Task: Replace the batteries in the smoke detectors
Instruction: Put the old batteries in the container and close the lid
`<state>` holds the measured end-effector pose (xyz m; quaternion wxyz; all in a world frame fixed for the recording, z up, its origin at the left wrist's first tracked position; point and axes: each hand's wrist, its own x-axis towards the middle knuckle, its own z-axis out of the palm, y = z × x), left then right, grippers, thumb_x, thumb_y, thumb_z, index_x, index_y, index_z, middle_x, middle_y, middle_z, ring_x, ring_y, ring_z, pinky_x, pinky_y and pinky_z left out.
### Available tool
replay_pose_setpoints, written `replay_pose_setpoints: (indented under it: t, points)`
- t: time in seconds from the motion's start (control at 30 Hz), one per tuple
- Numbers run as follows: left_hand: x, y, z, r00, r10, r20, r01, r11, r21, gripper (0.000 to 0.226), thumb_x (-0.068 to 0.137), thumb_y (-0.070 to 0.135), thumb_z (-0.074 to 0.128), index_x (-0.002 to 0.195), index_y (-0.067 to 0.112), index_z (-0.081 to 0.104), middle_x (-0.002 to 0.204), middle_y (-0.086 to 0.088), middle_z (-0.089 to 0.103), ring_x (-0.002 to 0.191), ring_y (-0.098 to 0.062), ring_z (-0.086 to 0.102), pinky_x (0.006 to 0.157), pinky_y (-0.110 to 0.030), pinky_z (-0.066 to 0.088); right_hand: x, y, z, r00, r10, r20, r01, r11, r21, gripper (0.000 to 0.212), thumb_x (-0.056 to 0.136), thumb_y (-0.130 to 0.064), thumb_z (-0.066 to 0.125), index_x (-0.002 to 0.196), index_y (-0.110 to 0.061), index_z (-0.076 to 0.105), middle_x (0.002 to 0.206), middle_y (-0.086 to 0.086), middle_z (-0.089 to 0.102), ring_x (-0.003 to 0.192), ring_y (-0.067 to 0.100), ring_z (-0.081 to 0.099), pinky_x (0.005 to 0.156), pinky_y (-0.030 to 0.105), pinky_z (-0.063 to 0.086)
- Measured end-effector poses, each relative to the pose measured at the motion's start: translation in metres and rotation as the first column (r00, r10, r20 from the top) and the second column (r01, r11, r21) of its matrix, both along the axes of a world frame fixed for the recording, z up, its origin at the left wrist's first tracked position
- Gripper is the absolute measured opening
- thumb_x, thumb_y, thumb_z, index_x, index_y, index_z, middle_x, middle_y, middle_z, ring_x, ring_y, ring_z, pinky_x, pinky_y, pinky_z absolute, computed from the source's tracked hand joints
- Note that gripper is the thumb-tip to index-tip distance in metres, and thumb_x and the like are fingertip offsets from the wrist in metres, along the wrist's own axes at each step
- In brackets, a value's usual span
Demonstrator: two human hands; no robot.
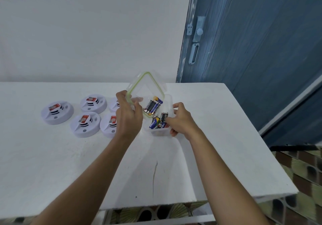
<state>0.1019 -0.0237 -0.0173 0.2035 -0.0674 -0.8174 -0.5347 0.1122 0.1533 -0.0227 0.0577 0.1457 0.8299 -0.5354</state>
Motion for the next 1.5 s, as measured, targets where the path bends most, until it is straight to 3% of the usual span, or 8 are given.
replay_pose_setpoints:
  t: [0.43, 0.6, 0.73, 0.87, 1.07, 1.17, 1.27, 1.5]
  points:
    - [0.0, 0.005, -0.011, 0.989, -0.07, -0.131, 0.059, 0.994, -0.088, 0.022, 0.101, 0.01, 0.042, 0.113, 0.024, 0.03, 0.103, 0.014, 0.067, 0.078, -0.008, 0.064, 0.06, -0.014, 0.045, -0.007, 0.0, -0.007, 1.0, 0.01, 0.005, -0.01, 0.999, 0.036, 0.043, 0.089, -0.014, 0.062, 0.125, -0.019, 0.039, 0.135, 0.005, 0.054, 0.046, 0.018, 0.065, 0.048, 0.028, 0.052]
    - [0.002, 0.003, -0.01, 0.996, -0.059, -0.074, 0.053, 0.995, -0.08, 0.019, 0.099, 0.008, 0.046, 0.105, 0.021, 0.034, 0.078, 0.012, 0.057, 0.054, -0.007, 0.052, 0.049, -0.018, 0.035, -0.004, -0.001, -0.009, 0.999, -0.013, -0.03, 0.012, 0.999, -0.047, 0.039, 0.09, -0.011, 0.062, 0.124, -0.018, 0.043, 0.13, -0.001, 0.055, 0.043, 0.017, 0.061, 0.044, 0.027, 0.051]
    - [0.003, -0.001, -0.013, 0.991, -0.12, -0.057, 0.117, 0.991, -0.065, 0.029, 0.092, -0.003, 0.047, 0.099, 0.023, 0.035, 0.109, 0.014, 0.067, 0.076, 0.005, 0.061, 0.063, -0.017, 0.046, -0.004, -0.001, -0.015, 0.995, -0.056, -0.077, 0.048, 0.994, -0.101, 0.039, 0.094, -0.014, 0.062, 0.131, -0.017, 0.051, 0.139, 0.0, 0.054, 0.041, 0.015, 0.061, 0.042, 0.024, 0.049]
    - [0.008, -0.003, -0.008, 0.984, -0.154, -0.092, 0.153, 0.988, -0.02, 0.048, 0.081, -0.016, 0.038, 0.093, 0.03, 0.034, 0.119, 0.011, 0.065, 0.115, -0.008, 0.06, 0.084, -0.013, 0.045, 0.001, 0.002, -0.012, 0.995, -0.08, -0.06, 0.072, 0.99, -0.123, 0.03, 0.097, -0.018, 0.056, 0.127, -0.021, 0.058, 0.119, -0.008, 0.064, 0.045, 0.014, 0.061, 0.045, 0.023, 0.048]
    - [0.009, -0.005, 0.0, 0.975, -0.171, -0.142, 0.171, 0.985, -0.013, 0.057, 0.082, -0.014, 0.036, 0.092, 0.041, 0.037, 0.122, 0.01, 0.063, 0.13, -0.009, 0.05, 0.094, -0.006, 0.038, 0.003, 0.009, -0.006, 0.946, -0.243, -0.213, 0.247, 0.969, -0.01, 0.029, 0.102, -0.022, 0.043, 0.11, -0.017, 0.07, 0.111, -0.005, 0.066, 0.101, 0.016, 0.059, 0.081, 0.026, 0.042]
    - [0.008, -0.004, 0.001, 0.96, -0.208, -0.185, 0.207, 0.978, -0.029, 0.055, 0.081, -0.008, 0.035, 0.098, 0.045, 0.041, 0.124, 0.008, 0.062, 0.135, -0.01, 0.045, 0.102, -0.01, 0.036, 0.004, 0.006, 0.009, 0.934, -0.347, -0.086, 0.283, 0.864, -0.416, 0.035, 0.104, -0.031, 0.037, 0.09, -0.015, 0.065, 0.089, 0.001, 0.073, 0.07, 0.018, 0.059, 0.064, 0.029, 0.041]
    - [0.006, -0.003, -0.003, 0.944, -0.259, -0.204, 0.251, 0.966, -0.063, 0.043, 0.082, -0.005, 0.037, 0.097, 0.035, 0.04, 0.125, 0.005, 0.062, 0.14, -0.013, 0.039, 0.108, -0.021, 0.038, 0.004, 0.008, 0.025, 0.964, -0.225, 0.143, 0.232, 0.445, -0.865, 0.049, 0.101, -0.049, 0.042, 0.105, -0.007, 0.067, 0.082, 0.008, 0.074, 0.061, 0.022, 0.067, 0.058, 0.029, 0.052]
    - [0.007, -0.009, -0.004, 0.944, -0.317, -0.095, 0.31, 0.948, -0.074, 0.062, 0.077, -0.019, 0.038, 0.113, 0.031, 0.047, 0.148, 0.01, 0.042, 0.142, -0.003, 0.031, 0.112, -0.028, 0.036, 0.002, 0.011, 0.029, 0.982, -0.188, 0.006, 0.088, 0.431, -0.898, 0.024, 0.099, -0.003, 0.052, 0.119, -0.003, 0.065, 0.111, 0.009, 0.075, 0.073, 0.021, 0.073, 0.067, 0.027, 0.062]
